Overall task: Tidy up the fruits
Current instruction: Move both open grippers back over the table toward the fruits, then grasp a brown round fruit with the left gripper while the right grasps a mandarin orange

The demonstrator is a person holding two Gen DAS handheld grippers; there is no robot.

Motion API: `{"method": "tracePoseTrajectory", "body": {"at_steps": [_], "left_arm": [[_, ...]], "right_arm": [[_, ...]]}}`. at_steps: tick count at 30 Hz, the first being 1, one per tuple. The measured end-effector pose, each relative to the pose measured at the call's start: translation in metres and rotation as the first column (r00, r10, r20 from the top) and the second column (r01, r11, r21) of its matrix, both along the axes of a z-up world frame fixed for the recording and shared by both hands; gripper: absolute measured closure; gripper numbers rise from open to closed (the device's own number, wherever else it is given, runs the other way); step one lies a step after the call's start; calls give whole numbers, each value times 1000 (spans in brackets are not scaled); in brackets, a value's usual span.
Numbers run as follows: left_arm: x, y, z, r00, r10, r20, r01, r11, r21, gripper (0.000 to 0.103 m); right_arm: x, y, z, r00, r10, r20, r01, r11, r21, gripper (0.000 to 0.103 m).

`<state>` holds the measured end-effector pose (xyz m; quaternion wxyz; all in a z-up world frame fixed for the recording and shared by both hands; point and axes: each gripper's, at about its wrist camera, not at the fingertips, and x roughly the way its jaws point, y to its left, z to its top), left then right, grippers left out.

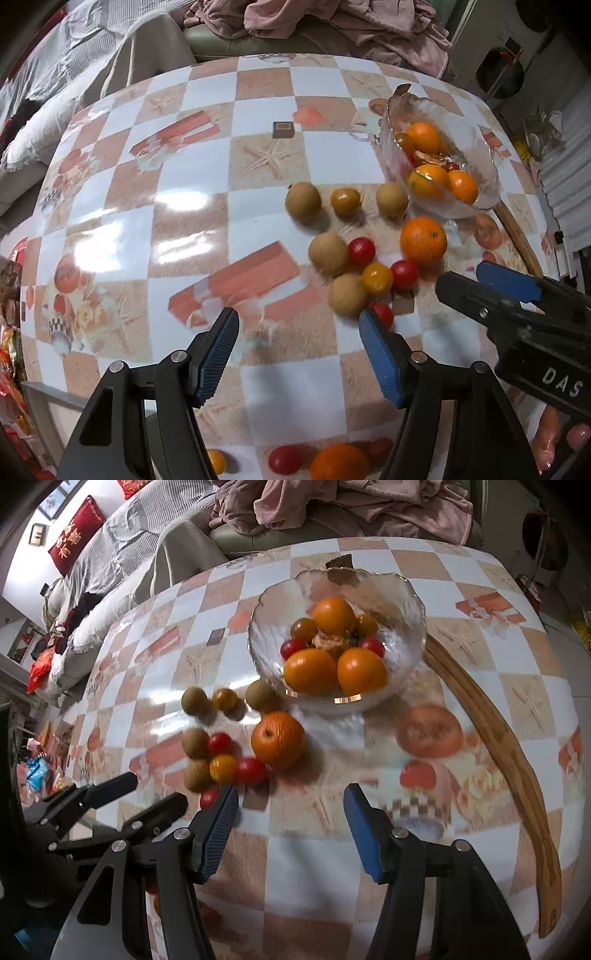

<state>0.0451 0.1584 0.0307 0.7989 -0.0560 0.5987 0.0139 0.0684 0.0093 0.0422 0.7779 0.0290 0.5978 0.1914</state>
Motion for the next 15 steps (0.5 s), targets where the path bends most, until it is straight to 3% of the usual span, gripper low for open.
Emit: {"method": "tracePoseTrajectory", "body": {"at_steps": [9, 14, 15], "left_arm": [[11, -4, -7, 1000, -5, 2, 5, 1000, 3, 33], [19, -6, -9, 1000, 5, 8, -5, 1000, 1, 33], [20, -6, -9, 1000, 8, 11, -8, 1000, -1, 38]], "right_arm": [[27, 0, -15, 996, -43, -82, 49, 995, 85, 44], [37, 4, -25, 991, -46, -124, 61, 992, 114, 63], [39, 4, -26, 990, -47, -136, 65, 989, 132, 65]]}}
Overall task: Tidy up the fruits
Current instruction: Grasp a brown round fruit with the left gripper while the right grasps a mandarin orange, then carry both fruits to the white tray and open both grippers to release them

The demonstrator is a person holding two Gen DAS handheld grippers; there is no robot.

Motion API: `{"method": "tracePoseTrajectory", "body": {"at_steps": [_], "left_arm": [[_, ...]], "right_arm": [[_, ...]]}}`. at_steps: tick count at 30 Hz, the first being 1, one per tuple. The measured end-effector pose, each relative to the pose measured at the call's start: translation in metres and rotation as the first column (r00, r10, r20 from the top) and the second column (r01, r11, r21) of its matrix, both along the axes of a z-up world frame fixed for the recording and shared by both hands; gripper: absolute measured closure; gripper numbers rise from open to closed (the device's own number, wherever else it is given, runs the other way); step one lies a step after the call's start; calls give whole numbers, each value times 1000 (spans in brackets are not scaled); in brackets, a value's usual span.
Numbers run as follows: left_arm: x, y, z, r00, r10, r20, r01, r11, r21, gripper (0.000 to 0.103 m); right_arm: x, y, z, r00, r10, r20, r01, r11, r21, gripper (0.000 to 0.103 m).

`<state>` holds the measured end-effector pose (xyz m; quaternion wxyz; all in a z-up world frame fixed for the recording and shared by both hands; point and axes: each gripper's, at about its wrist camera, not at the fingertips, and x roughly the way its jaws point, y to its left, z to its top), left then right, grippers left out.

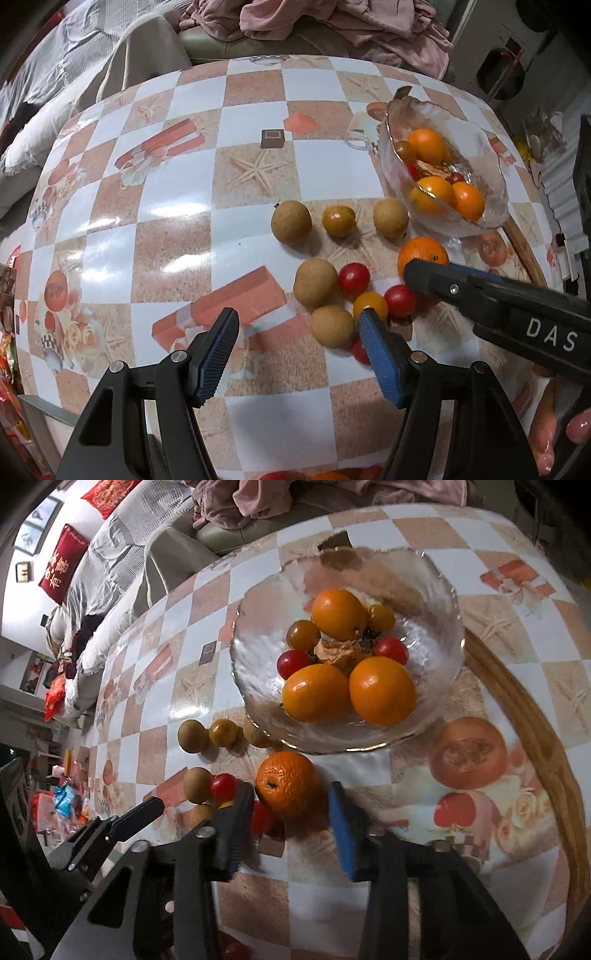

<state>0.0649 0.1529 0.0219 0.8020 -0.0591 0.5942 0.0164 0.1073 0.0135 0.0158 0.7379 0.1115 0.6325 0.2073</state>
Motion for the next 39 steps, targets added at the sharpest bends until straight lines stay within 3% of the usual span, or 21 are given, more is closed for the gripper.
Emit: {"method": "tracePoseTrajectory", "body": {"at_steps": [6, 16, 39], "left_arm": [[4, 1, -7, 999, 13, -31, -13, 1000, -18, 74], [-18, 2, -3, 1000, 21, 7, -21, 998, -52, 74], [-92, 38, 55, 994, 80, 73, -76, 995, -57, 74]], "right_arm": [[-1, -4, 4, 1000, -1, 6, 1, 1000, 2, 66], [-14, -19, 18, 999, 16, 41, -15, 1000, -16, 66], [-92, -1, 50, 982, 159, 99, -151, 985, -85, 66]]}}
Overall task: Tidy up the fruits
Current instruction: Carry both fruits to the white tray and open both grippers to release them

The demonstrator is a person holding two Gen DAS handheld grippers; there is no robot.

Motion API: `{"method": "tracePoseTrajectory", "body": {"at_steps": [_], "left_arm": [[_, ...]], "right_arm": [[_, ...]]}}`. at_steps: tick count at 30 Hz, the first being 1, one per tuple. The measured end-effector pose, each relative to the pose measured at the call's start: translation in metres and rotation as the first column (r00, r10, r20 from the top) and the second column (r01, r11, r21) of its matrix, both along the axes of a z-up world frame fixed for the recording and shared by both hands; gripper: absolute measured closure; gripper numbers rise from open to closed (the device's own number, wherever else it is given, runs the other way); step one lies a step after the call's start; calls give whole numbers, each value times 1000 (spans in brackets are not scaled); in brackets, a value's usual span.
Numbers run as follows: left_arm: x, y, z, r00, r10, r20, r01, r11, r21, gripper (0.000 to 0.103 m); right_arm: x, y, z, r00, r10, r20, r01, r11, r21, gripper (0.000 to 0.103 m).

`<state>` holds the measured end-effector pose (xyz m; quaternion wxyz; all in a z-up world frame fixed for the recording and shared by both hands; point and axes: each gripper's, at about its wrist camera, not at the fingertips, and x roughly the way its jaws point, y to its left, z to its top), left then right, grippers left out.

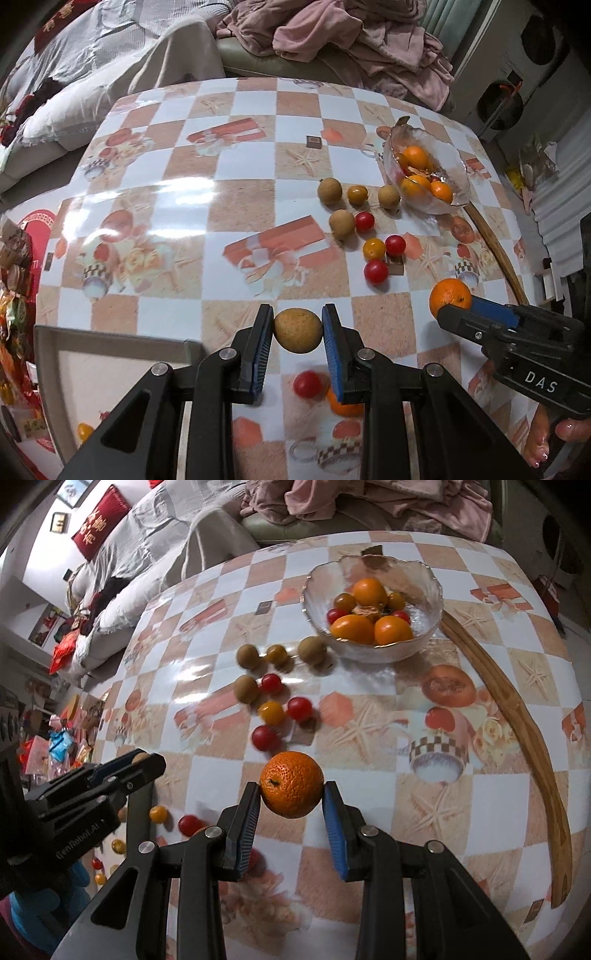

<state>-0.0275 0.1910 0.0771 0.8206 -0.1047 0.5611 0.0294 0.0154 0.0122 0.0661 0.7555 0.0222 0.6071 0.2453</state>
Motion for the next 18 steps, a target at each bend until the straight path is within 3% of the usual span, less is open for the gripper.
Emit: {"method": "tracePoseTrajectory", "body": {"at_steps": [18], "left_arm": [[-88, 59, 15, 996, 87, -5, -87, 996, 11, 74]], "right_arm": [[-61, 59, 23, 991, 134, 23, -134, 991, -17, 66]]}}
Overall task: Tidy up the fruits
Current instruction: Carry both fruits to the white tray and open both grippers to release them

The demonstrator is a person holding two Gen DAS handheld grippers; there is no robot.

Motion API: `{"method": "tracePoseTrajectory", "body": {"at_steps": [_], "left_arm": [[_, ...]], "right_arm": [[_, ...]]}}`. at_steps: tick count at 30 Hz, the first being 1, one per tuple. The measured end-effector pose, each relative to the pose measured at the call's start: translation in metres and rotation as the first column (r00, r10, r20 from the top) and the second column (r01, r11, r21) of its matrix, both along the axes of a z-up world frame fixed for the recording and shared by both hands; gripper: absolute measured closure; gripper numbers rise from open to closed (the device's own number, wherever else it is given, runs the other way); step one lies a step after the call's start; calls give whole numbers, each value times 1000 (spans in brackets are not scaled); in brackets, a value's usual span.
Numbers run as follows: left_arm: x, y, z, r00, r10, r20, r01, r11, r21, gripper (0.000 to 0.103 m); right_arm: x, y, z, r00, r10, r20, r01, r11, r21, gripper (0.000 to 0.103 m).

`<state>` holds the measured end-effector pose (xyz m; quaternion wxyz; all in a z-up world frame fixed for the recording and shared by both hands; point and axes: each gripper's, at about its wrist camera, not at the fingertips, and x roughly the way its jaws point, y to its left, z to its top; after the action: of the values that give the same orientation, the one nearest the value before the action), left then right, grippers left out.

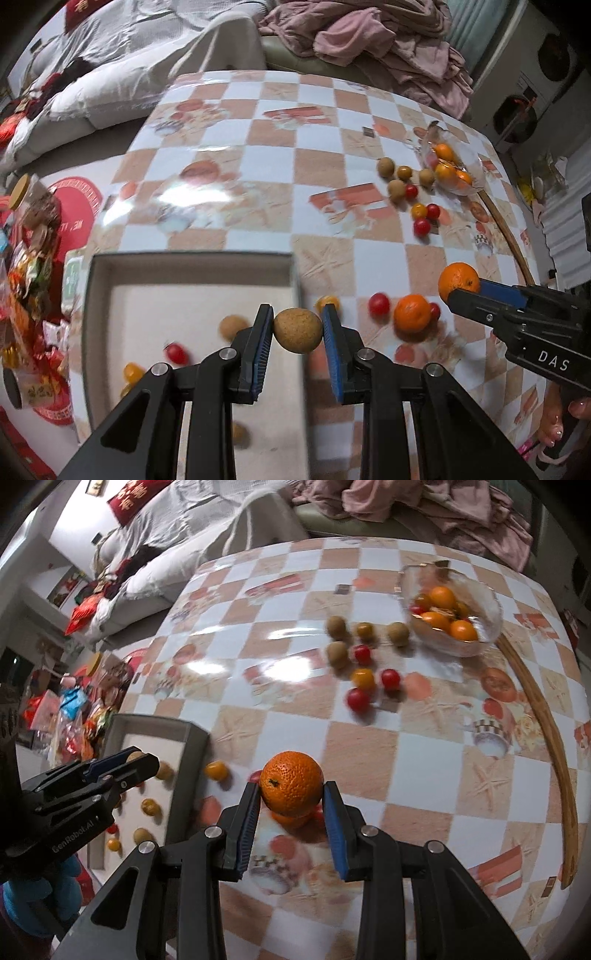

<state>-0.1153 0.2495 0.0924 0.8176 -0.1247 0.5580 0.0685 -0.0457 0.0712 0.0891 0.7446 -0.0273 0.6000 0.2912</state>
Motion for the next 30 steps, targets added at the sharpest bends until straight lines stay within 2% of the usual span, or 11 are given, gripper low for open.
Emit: {"method": "tracePoseTrajectory", "body": {"at_steps": [8, 16, 24, 30], "left_arm": [[-52, 42, 4, 994, 112, -1, -112, 994, -3, 74], [-94, 70, -11, 981, 190, -41, -190, 982, 2, 74], [-102, 74, -33, 974, 214, -75, -215, 977, -5, 74], [-95, 76, -46, 971, 221, -87, -222, 975, 2, 74]], "right_arm": [[-25, 46, 9, 996, 94, 3, -94, 995, 20, 66], [-46, 89, 7, 983, 185, -8, -185, 982, 29, 65], [-60, 127, -4, 963, 268, -30, -267, 963, 21, 66], [-54, 152, -12, 957, 289, -32, -289, 957, 6, 66]]}}
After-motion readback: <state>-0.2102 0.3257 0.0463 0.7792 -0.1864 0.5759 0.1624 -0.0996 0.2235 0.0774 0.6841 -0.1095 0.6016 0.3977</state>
